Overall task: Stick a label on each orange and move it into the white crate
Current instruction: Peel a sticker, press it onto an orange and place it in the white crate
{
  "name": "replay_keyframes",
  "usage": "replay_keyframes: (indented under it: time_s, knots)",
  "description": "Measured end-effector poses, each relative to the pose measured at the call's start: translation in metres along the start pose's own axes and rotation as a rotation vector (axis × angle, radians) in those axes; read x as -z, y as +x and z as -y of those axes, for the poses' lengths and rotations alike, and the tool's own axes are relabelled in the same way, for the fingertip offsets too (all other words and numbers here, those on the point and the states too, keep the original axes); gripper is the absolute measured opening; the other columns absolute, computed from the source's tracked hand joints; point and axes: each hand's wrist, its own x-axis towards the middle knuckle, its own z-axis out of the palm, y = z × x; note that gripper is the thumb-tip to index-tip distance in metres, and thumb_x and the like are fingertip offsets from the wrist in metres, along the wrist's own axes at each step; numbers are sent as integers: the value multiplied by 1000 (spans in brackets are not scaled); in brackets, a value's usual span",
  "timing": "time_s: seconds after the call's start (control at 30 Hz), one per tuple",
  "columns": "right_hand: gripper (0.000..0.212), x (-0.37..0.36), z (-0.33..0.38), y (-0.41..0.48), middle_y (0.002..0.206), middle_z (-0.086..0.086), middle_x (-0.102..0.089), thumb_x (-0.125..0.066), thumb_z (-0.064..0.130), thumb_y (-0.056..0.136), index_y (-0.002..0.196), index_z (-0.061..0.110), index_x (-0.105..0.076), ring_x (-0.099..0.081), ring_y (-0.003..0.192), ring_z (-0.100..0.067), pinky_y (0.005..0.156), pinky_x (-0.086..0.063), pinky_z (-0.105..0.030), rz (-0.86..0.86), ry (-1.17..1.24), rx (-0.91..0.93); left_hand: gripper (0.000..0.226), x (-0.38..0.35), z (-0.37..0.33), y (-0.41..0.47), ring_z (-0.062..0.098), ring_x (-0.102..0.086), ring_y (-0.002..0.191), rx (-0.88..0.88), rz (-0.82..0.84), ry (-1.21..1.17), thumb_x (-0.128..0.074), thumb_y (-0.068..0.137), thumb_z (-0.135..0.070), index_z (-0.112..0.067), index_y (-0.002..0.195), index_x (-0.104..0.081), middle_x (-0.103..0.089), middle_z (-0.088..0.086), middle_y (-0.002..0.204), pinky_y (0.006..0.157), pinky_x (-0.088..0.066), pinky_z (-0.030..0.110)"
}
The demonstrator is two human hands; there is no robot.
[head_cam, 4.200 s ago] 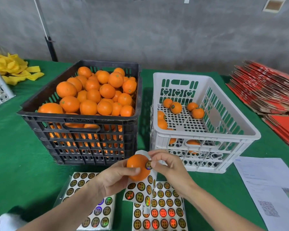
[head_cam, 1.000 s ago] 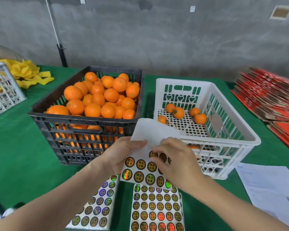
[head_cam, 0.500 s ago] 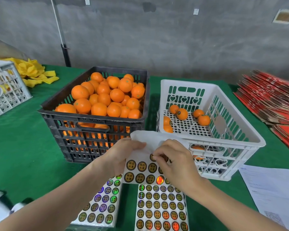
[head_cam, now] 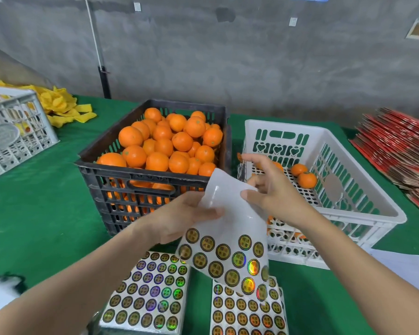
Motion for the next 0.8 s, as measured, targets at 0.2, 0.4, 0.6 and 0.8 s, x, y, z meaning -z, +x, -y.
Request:
replay_keyframes:
  time_s: [0.2,0.4,0.6,0.8]
  knots:
    - [65,-1,5,12,75,-5,-67,-64,3,87,134,34,-33,-65,75,-32,68,-54,-39,46,17,23,20,120,-44,19,33,-60,105,-79,-784,1096,-63,90,-23,-10,105,-65,-65,10,108,83,-48,34]
    - [66,-5,2,18,80,-12,-68,-65,0,85,133,33,-34,-68,76,-19,67,-55,-24,62,46,9,38,210,-42,34,30,-58,105,519,-415,1472,-65,83,-16,-7,119,-62,-63,14,121,86,-46,29]
    - [65,-8,-4,16,84,-17,-67,-64,-1,85,132,34,-35,-67,72,-15,62,-51,-18,118,82,12,37,222,-34,40,31,-61,100,465,-508,1546,-68,78,-26,-12,113,-66,-66,11,113,85,-51,35]
    - [66,-16,-25,8,80,-18,-64,-63,0,86,138,27,-31,-58,57,-3,52,-41,-12,222,46,17,65,191,-40,34,28,-52,93,98,-817,1127,-83,63,-29,-19,120,-54,-57,9,107,70,-43,32]
